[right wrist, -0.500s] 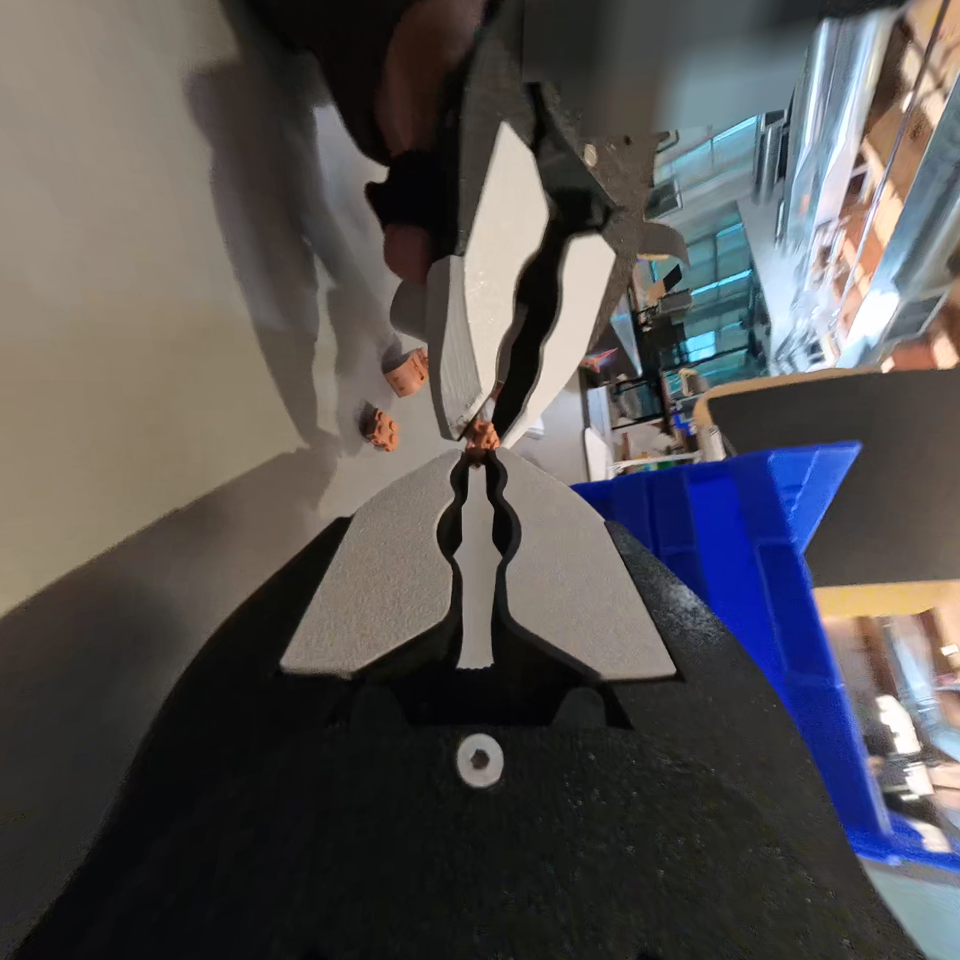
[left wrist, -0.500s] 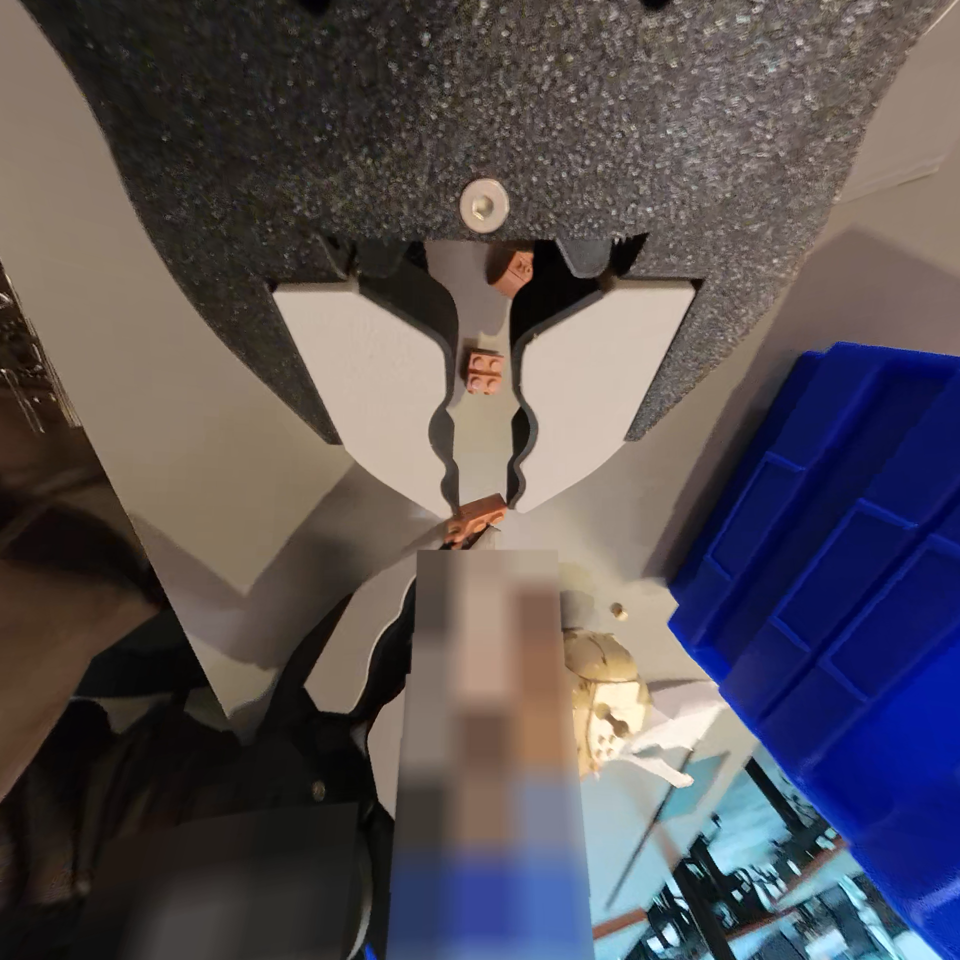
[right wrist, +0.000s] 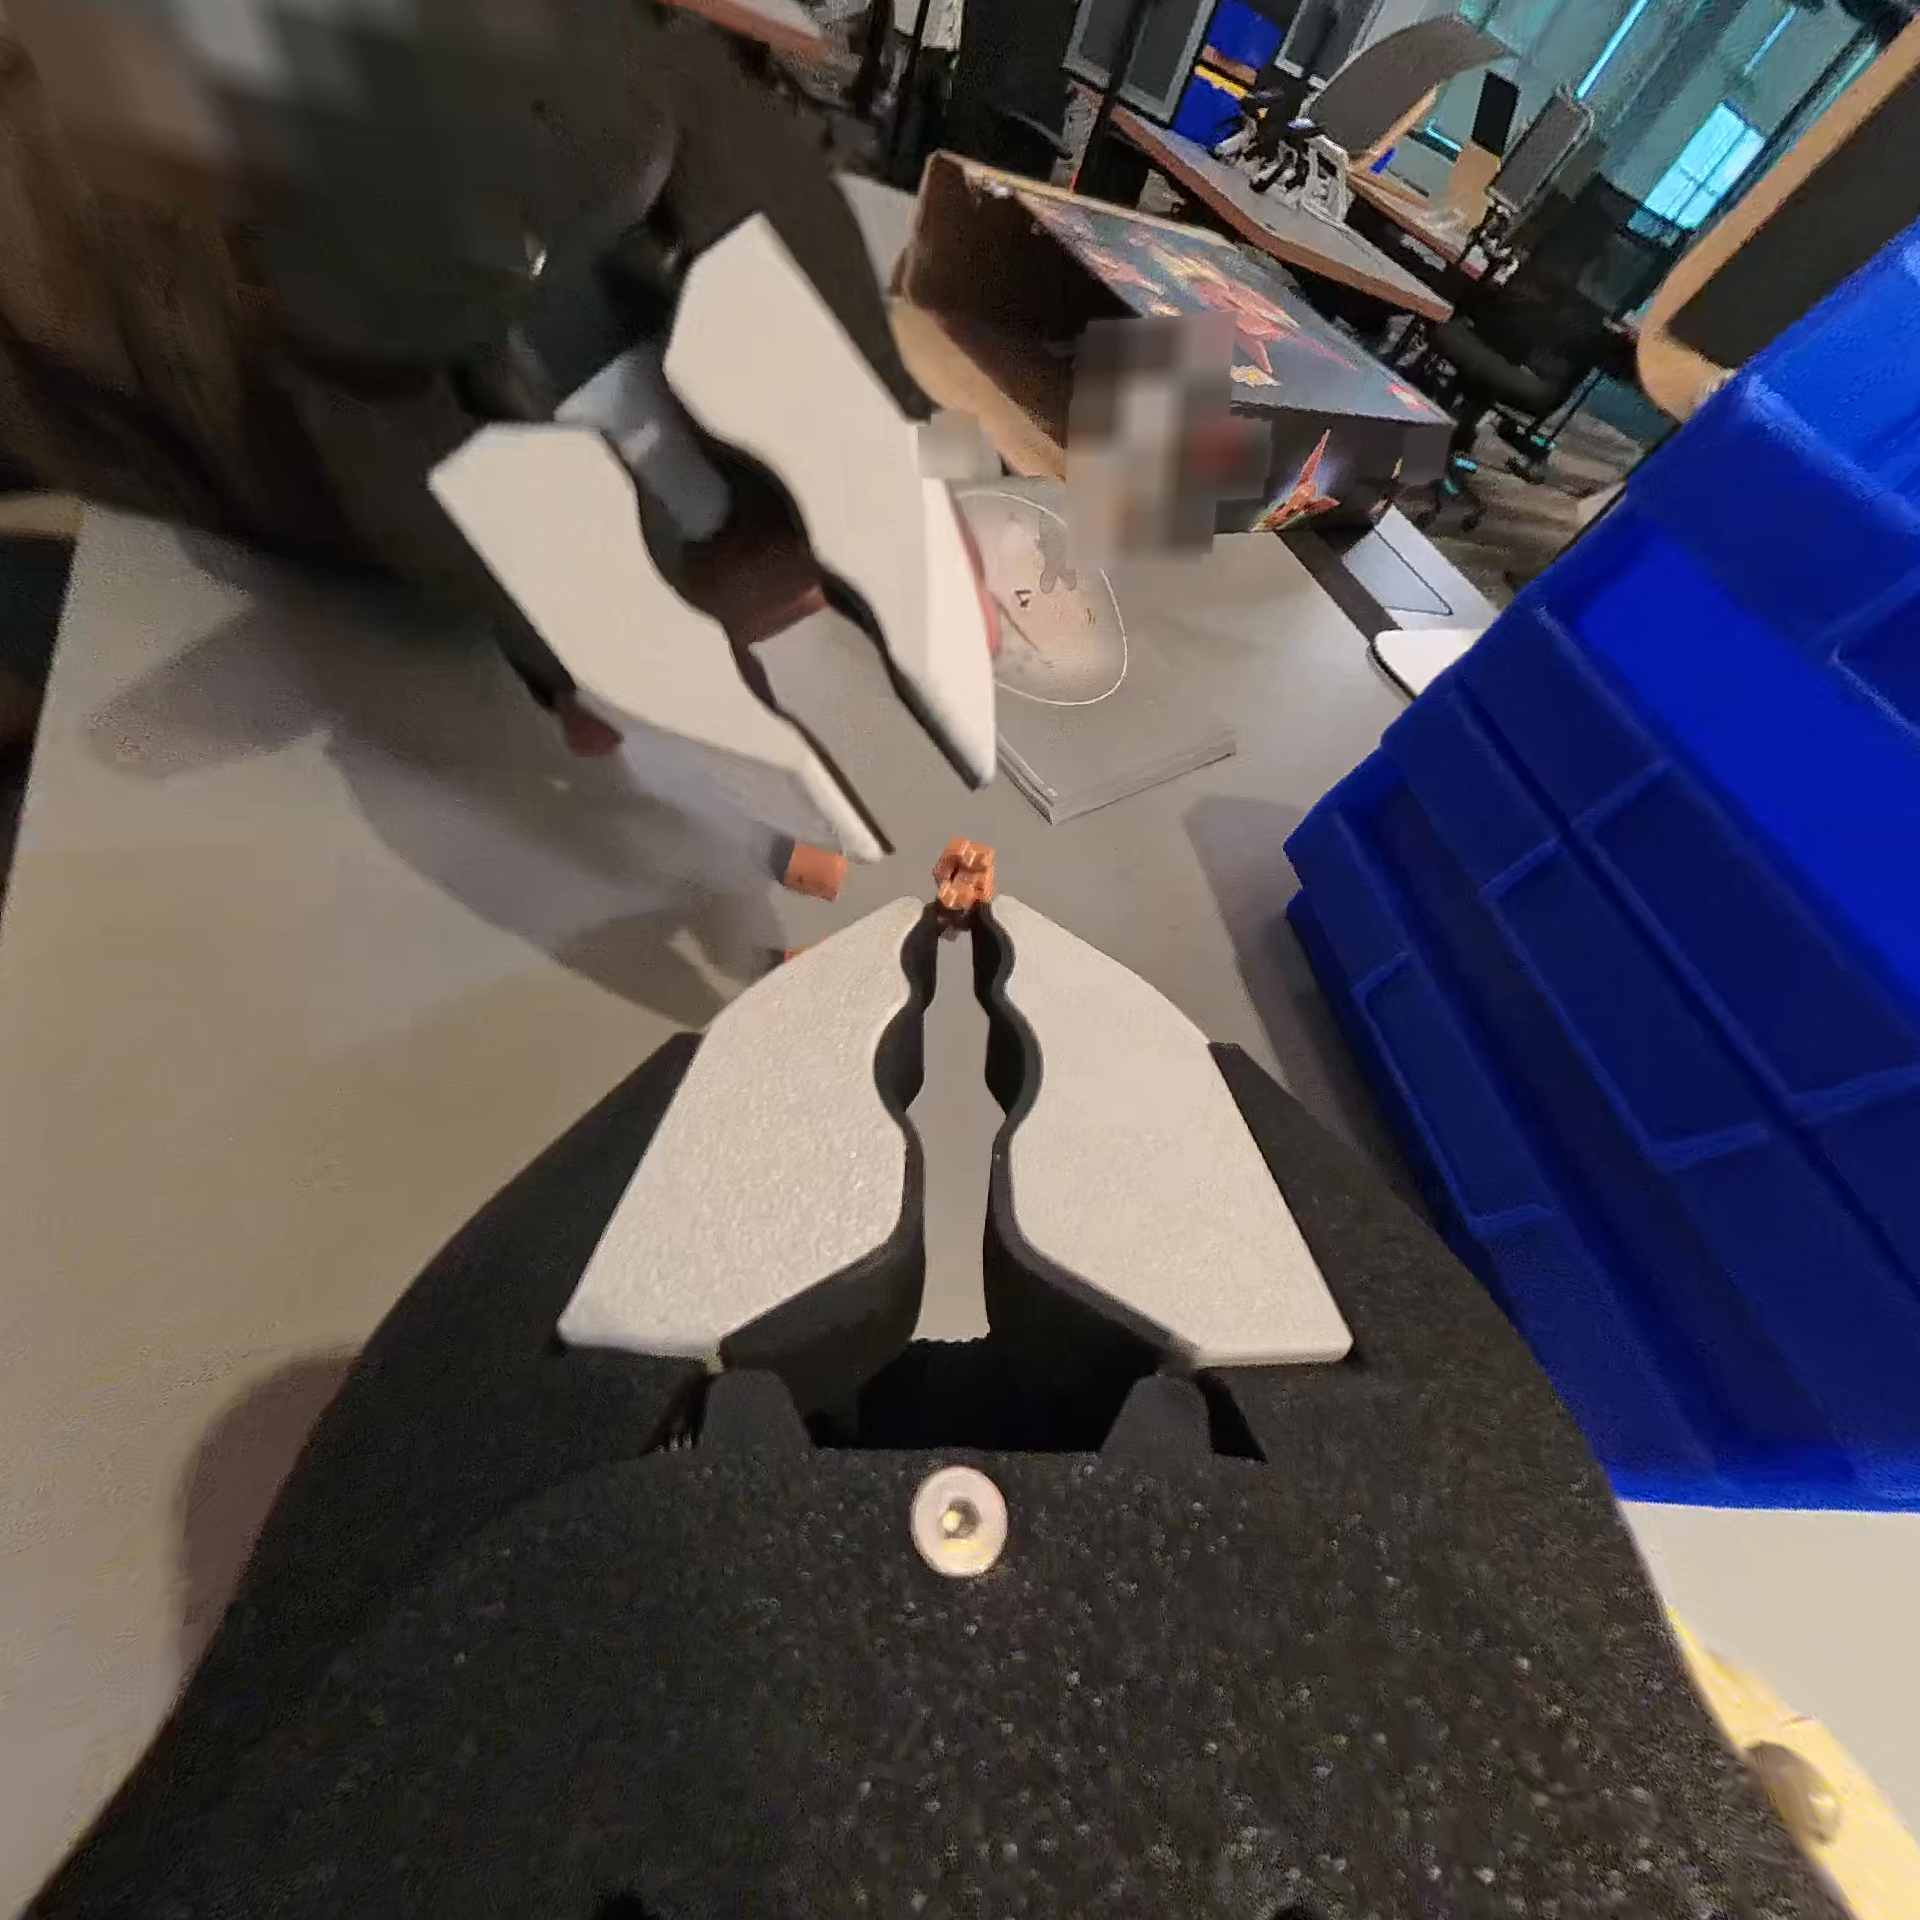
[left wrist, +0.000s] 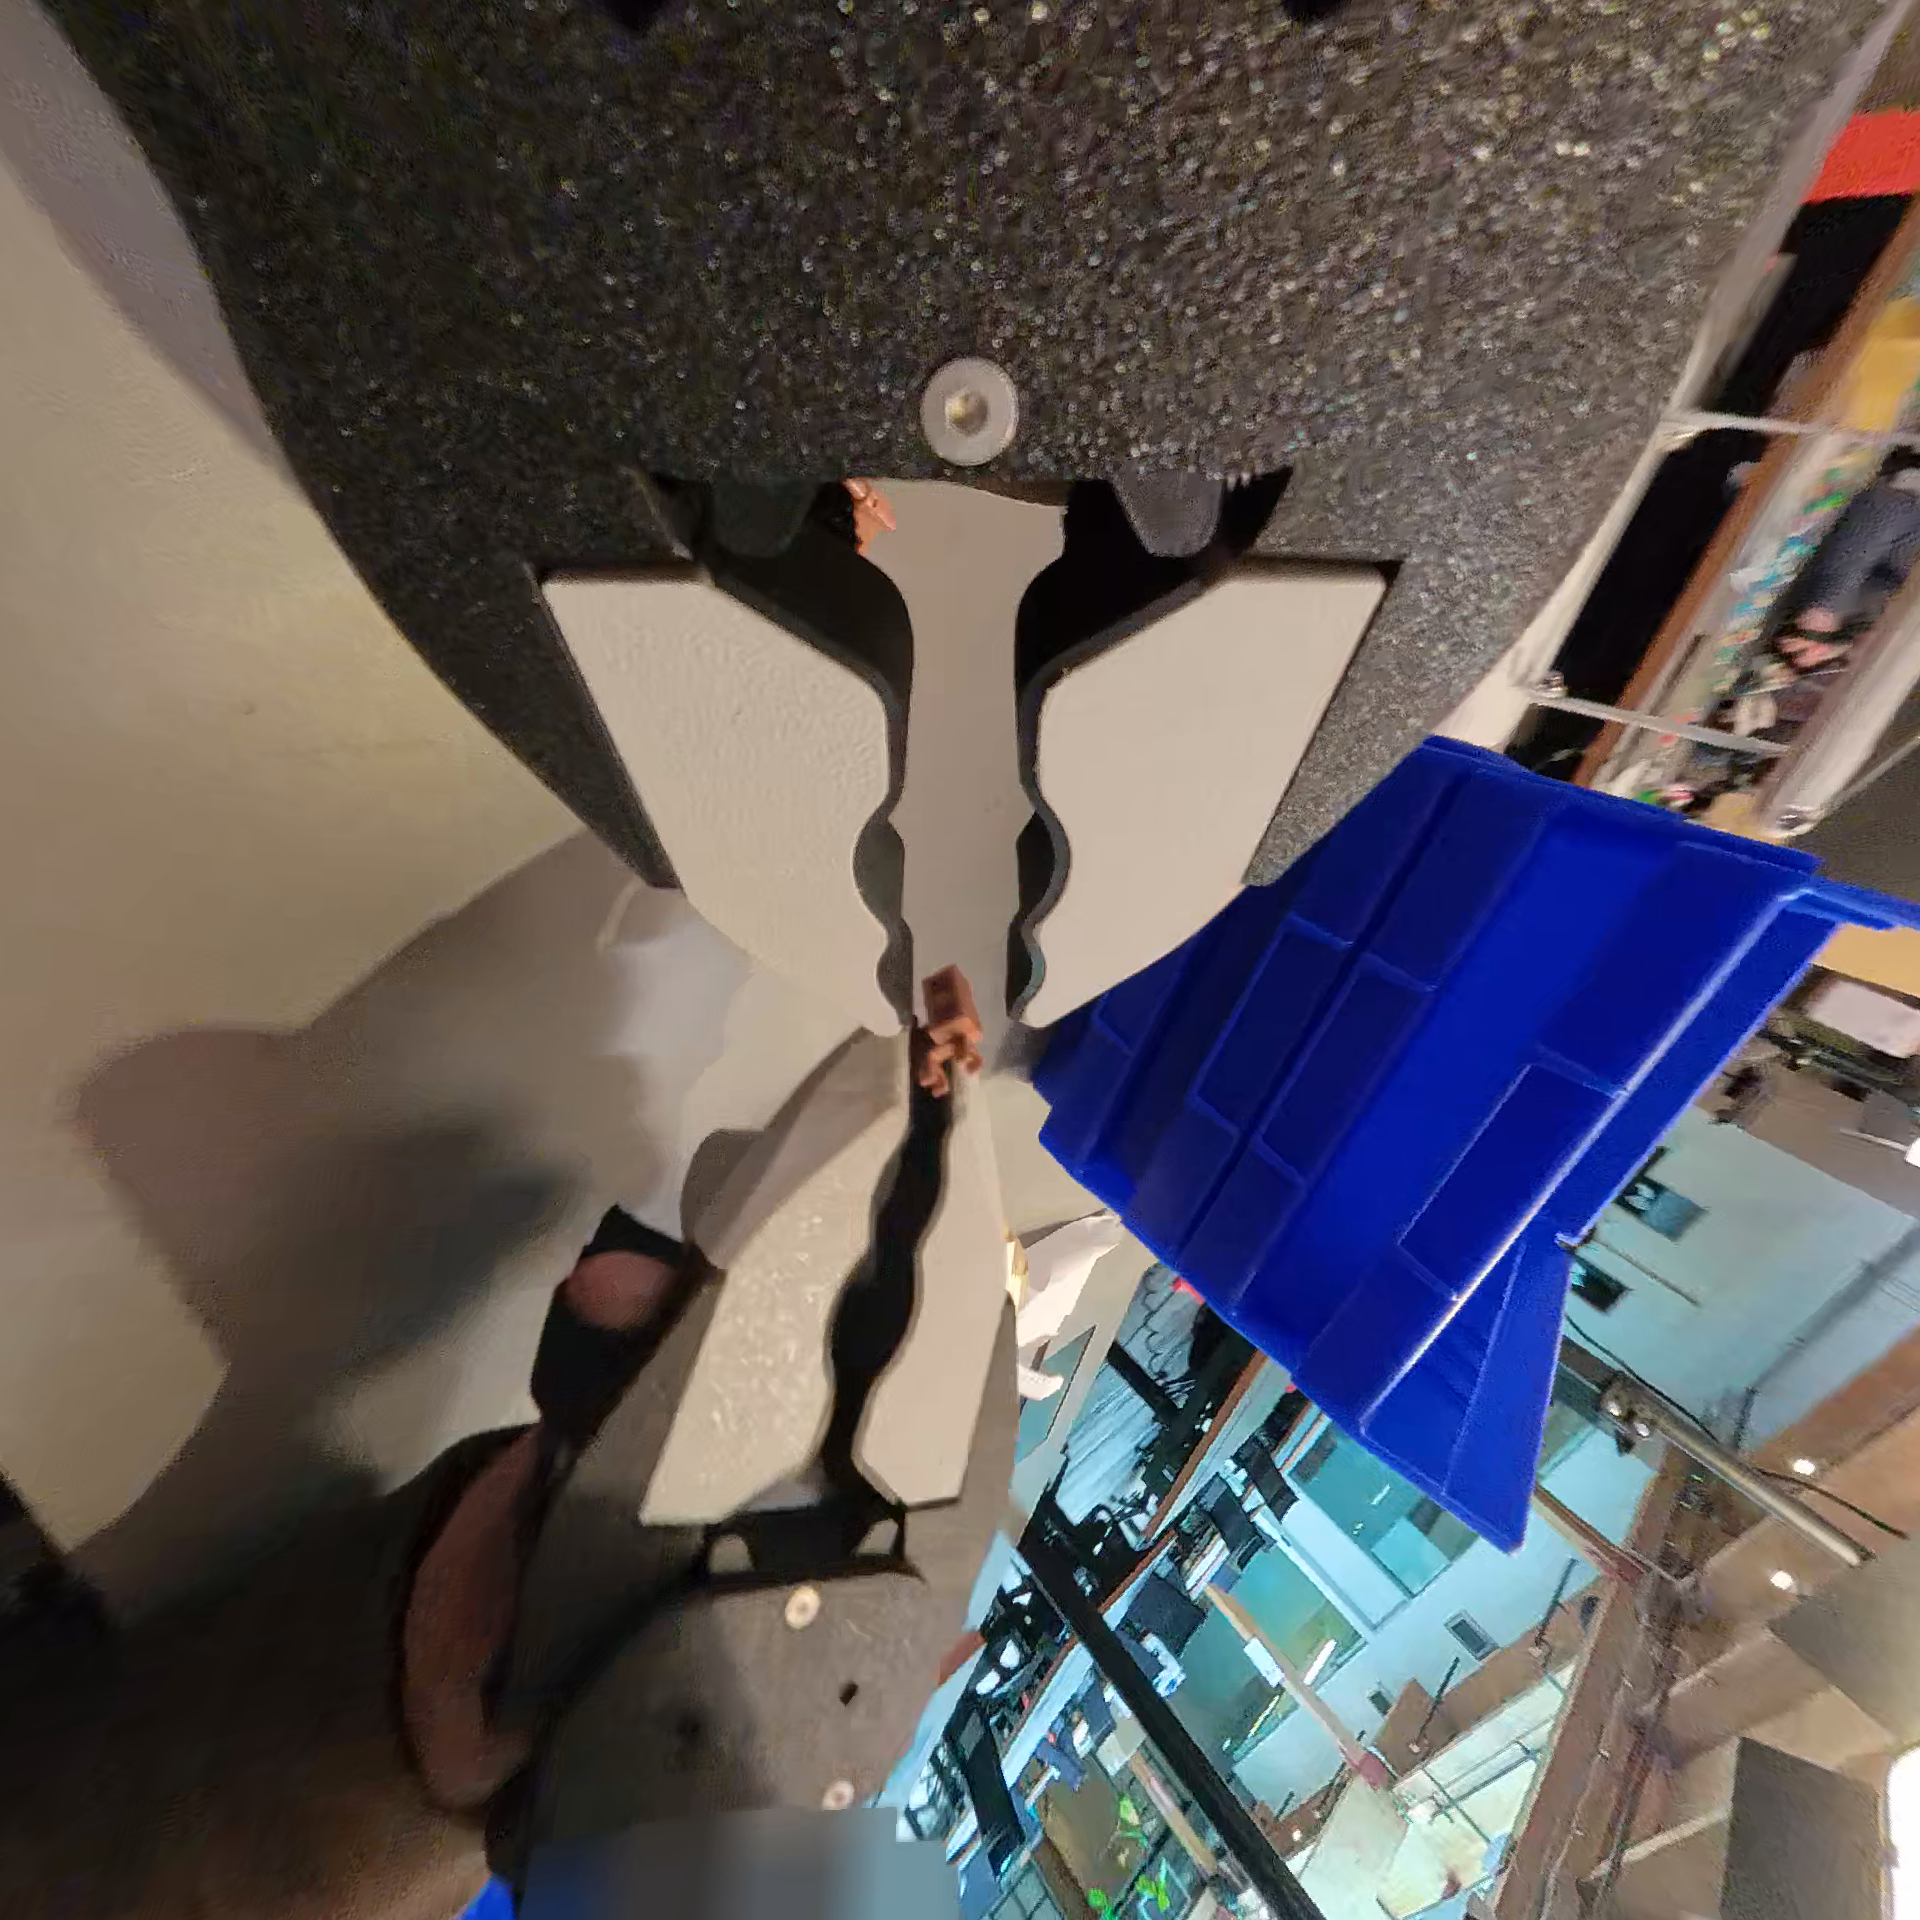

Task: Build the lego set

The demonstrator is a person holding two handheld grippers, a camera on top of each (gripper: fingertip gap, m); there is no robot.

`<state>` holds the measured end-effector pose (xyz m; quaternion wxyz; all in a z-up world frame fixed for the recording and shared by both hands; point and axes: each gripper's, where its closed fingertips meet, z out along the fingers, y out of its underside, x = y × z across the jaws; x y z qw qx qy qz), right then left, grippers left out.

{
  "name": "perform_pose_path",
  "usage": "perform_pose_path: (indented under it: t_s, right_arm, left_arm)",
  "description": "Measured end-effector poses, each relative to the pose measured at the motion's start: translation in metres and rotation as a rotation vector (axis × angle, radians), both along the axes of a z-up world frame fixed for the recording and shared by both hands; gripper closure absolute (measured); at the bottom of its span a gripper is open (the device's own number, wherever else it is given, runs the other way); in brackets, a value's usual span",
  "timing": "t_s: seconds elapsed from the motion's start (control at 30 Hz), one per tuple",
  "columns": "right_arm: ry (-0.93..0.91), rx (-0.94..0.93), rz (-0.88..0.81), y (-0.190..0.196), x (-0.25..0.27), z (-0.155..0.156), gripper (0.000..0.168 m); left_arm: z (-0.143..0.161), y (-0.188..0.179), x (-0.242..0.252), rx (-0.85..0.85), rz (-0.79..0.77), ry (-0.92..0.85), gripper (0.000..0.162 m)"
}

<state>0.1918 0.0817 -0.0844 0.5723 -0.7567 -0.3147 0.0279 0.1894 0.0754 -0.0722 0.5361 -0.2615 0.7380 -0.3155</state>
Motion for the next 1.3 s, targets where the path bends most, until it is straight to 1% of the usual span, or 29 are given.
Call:
perform_pose_path:
  t_s: [0.1, 0.23, 0.37, 0.53, 0.73, 0.87, 0.93, 1.17, 1.3]
  right_arm:
    - [0.08, -0.015, -0.002, 0.0, -0.002, 0.005, 0.162]
    - [0.092, -0.002, 0.011, -0.001, -0.006, 0.007, 0.162]
    - [0.177, -0.017, 0.029, -0.002, -0.007, 0.011, 0.162]
    - [0.294, -0.032, 0.057, -0.003, -0.007, 0.019, 0.162]
    - [0.331, -0.05, 0.074, -0.004, -0.01, 0.019, 0.162]
    - [0.329, -0.055, 0.08, -0.004, -0.01, 0.017, 0.162]
    - [0.298, -0.047, 0.088, -0.005, -0.01, 0.016, 0.162]
    - [0.142, -0.014, 0.147, -0.01, -0.014, 0.013, 0.162]
    - [0.066, -0.009, 0.16, -0.012, -0.012, 0.008, 0.162]
  left_arm:
    - [0.0, -0.001, 0.002, 0.021, 0.019, -0.015, 0.146]
    - [0.004, 0.0, 0.001, -0.025, 0.026, -0.02, 0.153]
    - [0.005, 0.0, 0.001, -0.062, 0.012, -0.014, 0.153]
    - [0.004, 0.001, 0.001, -0.033, 0.022, -0.021, 0.148]
    - [0.006, 0.0, 0.002, 0.042, 0.041, -0.059, 0.149]
    - [0.004, 0.0, 0.001, 0.1, 0.048, -0.072, 0.153]
    - [0.004, 0.0, 0.0, 0.097, 0.042, -0.066, 0.153]
    - [0.002, -0.007, -0.005, 0.012, -0.047, 0.015, 0.154]
    - [-0.004, -0.01, -0.008, -0.074, -0.106, 0.09, 0.154]
